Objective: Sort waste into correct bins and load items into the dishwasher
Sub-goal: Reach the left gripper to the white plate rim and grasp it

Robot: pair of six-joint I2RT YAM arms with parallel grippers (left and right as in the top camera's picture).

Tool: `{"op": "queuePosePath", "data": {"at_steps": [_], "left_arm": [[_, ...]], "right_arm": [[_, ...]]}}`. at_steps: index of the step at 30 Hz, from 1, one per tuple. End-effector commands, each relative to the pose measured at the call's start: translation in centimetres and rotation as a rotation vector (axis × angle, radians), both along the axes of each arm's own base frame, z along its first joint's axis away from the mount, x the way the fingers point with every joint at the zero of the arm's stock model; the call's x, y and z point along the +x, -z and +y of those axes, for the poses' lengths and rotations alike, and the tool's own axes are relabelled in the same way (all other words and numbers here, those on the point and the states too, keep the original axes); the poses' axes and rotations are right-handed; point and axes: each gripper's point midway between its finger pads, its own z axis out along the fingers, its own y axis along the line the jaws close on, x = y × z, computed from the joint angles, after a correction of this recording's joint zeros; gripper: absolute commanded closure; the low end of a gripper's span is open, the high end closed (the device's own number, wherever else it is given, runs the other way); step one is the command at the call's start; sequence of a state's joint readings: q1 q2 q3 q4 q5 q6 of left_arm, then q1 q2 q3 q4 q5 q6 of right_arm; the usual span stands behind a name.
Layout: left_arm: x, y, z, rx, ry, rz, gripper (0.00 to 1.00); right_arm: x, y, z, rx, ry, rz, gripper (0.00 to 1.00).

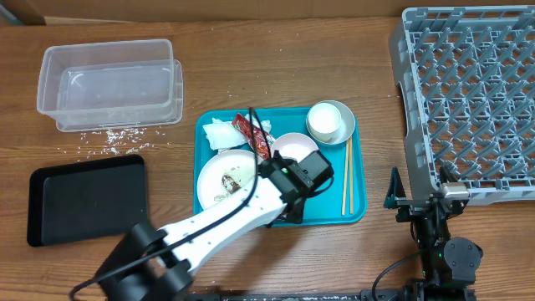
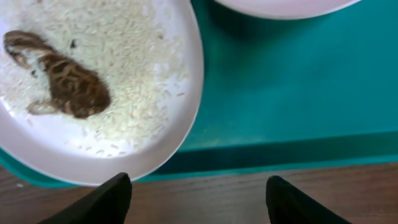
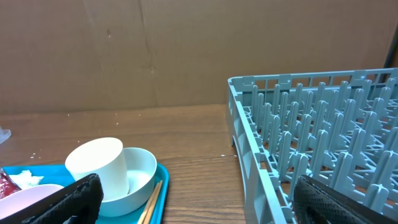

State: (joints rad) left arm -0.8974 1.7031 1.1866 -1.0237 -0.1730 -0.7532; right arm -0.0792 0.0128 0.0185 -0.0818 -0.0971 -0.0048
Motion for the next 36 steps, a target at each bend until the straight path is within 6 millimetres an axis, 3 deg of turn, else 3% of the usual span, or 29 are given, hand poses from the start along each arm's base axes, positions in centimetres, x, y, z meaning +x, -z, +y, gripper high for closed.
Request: {"op": "queuePosePath", "data": {"at_steps": [1,9,18,26,36], "left_arm": [[1.2,1.2,-0.4,0.041,0.000,-0.031,0.28],[2.0,4.3,-0.9,0.082,0.020,-0.023,0.42],[3.6,4.3,0.2,0.096,-0.022,-0.055,0.45],[4.0,4.7,0.3,0.074,-0.045,-0.038,0.61],[3.5,5.1,0.4,0.075,-0.044,-0.018,0.70]], "right_arm": [[0.0,0.2,-0.3,-0.007,0.012,-0.005,0.00],[0.0,0.2,-0.3,-0.007,0.012,-0.005,0.00],[0.0,0.2,-0.3,-0.007,0.012,-0.004,0.00],[0.0,0.2,-0.3,-0.007,0.013,-0.005,0.00],[0.0,0.2,-0.3,-0.007,0.012,-0.005,0.00]]}}
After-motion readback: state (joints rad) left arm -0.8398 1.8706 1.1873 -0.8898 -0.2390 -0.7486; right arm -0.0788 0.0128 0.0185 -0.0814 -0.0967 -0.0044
